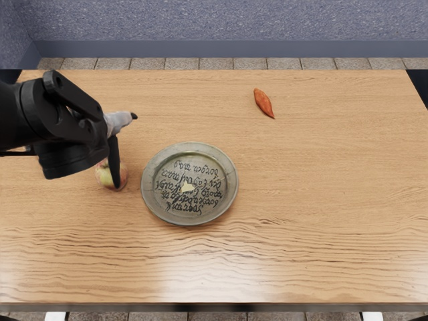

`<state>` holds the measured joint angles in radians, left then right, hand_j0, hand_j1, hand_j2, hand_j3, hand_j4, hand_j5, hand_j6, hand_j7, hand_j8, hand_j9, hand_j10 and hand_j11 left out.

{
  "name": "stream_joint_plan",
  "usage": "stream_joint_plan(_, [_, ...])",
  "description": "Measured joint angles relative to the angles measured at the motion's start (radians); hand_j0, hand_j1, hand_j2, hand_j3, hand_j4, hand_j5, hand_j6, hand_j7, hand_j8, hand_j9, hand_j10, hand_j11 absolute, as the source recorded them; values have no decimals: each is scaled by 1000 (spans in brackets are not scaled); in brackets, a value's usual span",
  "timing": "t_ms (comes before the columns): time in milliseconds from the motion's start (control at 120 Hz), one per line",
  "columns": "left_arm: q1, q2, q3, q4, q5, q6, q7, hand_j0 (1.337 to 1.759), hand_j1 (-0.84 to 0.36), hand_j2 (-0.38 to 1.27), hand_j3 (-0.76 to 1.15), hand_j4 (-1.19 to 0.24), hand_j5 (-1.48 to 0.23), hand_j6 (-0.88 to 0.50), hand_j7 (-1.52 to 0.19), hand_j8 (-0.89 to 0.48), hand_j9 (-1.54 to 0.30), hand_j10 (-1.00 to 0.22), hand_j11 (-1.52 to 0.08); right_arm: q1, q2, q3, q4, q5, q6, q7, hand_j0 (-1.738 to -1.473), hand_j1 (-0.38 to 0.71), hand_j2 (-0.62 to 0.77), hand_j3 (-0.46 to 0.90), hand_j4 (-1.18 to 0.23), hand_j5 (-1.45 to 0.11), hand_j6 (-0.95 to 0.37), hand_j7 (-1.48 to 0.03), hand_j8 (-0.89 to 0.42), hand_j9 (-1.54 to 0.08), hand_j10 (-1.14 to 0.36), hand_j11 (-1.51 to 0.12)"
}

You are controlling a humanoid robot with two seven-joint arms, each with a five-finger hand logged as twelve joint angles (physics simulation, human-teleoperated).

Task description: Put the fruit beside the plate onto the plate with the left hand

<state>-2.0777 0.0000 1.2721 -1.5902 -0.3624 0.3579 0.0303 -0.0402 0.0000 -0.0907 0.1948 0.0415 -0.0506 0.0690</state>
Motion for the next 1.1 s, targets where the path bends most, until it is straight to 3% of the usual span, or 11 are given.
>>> stream_joint_plan(58, [2,0,-1,-11,-26,-8,0,1658,345,1,0,-4,-5,-4,-5,-4,-5,-4,-5,0,0,0,0,0,0,0,-1658,-335,-2,0,-12,-15,-12,-15,-12,-15,-12,-15])
stream_joint_plan(158, [25,0,56,-20,-71,-15,-52,1658,345,1,0,-4,-5,-4,-5,-4,-5,-4,-5,0,0,0,0,0,0,0,-1658,-335,-2,0,-12,-15,-12,-15,-12,-15,-12,-15])
stream_joint_plan(275, [31,0,87,-23,-94,-15,-78,1658,346,1,0,-3,-3,-3,-3,-3,-3,-3,-3,0,0,0,0,0,0,0,-1658,-335,-2,0,-12,-15,-12,-15,-12,-15,-12,-15])
stream_joint_plan(500, [105,0,93,-19,-136,43,-91,1658,269,13,0,-67,-87,-67,-87,-67,-87,-67,-87,0,0,0,0,0,0,0,-1658,-335,-2,0,-12,-15,-12,-15,-12,-15,-12,-15])
stream_joint_plan(1100, [117,0,26,-15,-205,106,-128,1658,115,39,0,-195,-253,-195,-253,-195,-253,-195,-253,0,0,0,0,0,0,0,-1658,-335,-2,0,-12,-15,-12,-15,-12,-15,-12,-15])
